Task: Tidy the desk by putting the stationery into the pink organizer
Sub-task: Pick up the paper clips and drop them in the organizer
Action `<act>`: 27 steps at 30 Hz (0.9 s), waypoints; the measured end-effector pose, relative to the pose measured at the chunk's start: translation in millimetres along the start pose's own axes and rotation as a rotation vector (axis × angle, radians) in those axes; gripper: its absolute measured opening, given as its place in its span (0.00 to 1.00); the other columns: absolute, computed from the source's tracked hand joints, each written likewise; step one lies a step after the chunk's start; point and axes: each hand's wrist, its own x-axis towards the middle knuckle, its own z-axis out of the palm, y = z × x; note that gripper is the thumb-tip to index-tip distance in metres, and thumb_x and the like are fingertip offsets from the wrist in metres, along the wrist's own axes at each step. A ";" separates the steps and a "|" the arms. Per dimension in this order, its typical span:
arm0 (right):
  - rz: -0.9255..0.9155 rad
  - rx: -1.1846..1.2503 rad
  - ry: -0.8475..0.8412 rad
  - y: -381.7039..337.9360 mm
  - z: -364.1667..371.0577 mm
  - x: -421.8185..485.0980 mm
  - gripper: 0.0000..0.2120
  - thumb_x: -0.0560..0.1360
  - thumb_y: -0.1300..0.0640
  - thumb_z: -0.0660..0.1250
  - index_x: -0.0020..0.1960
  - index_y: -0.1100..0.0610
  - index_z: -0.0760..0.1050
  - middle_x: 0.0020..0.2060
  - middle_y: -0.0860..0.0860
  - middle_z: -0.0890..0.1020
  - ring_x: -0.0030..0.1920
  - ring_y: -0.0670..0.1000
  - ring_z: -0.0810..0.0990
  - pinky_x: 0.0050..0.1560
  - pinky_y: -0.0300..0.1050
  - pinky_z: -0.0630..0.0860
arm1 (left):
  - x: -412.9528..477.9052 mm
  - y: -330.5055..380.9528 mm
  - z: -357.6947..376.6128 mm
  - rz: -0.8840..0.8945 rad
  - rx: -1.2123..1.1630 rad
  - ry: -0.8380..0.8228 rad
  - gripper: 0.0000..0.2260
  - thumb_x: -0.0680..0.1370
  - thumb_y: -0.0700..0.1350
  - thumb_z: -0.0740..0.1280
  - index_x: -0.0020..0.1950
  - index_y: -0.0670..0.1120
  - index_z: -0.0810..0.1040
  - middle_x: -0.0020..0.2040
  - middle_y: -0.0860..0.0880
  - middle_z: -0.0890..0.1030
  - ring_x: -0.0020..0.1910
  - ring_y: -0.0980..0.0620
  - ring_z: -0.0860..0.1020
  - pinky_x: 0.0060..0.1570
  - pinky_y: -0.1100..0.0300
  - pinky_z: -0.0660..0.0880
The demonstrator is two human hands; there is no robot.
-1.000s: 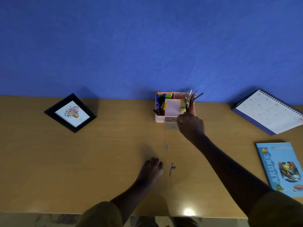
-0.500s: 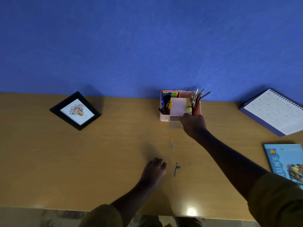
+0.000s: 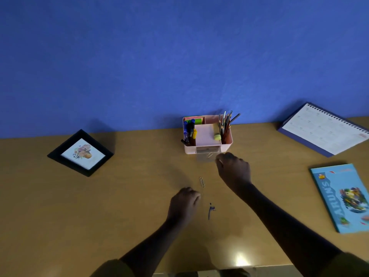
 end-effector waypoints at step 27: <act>0.083 0.038 -0.370 -47.3 83.0 -57.2 0.08 0.77 0.64 0.72 0.57 0.61 0.82 0.49 0.58 0.83 0.46 0.58 0.83 0.35 0.53 0.83 | 149.9 30.8 -54.1 -0.115 0.300 0.128 0.09 0.83 0.52 0.69 0.57 0.50 0.87 0.45 0.52 0.87 0.43 0.53 0.84 0.34 0.60 0.70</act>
